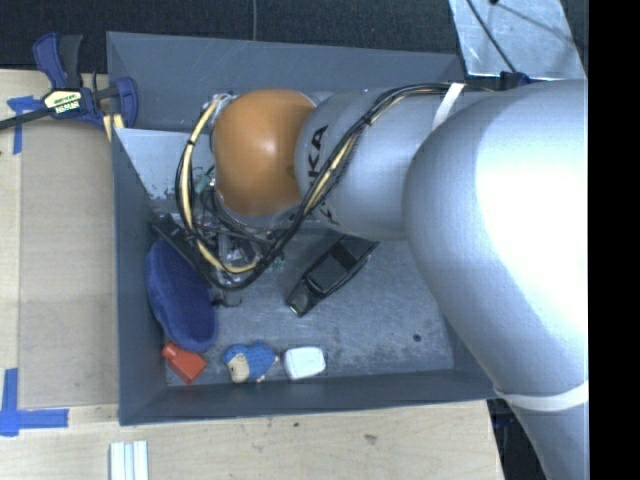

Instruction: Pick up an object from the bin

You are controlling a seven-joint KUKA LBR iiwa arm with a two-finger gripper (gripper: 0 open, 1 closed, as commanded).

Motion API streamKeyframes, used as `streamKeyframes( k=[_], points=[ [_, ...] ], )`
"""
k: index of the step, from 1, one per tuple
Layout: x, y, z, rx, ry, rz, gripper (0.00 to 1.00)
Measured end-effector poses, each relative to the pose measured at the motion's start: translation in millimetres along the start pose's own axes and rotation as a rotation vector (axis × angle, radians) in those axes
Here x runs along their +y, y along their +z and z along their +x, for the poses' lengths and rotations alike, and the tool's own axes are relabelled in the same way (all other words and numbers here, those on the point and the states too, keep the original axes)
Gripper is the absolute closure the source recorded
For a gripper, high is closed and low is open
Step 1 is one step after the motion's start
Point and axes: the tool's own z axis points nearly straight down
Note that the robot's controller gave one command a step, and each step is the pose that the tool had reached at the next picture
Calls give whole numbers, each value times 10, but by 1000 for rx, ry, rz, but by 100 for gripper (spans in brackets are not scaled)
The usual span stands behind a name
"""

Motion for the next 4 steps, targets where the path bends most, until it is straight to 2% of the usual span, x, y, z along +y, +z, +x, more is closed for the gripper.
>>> streamKeyframes(
  k=[1, 2, 3, 4],
  points=[
    [-185, -22, 283, -3, -301, 1, 0],
    [-581, -14, 821, 0, -303, 2, 0],
    [188, -18, 1114, -3, -569, -1, 0],
    [419, -40, 509, 5, -1167, 9, 0]
  ],
)
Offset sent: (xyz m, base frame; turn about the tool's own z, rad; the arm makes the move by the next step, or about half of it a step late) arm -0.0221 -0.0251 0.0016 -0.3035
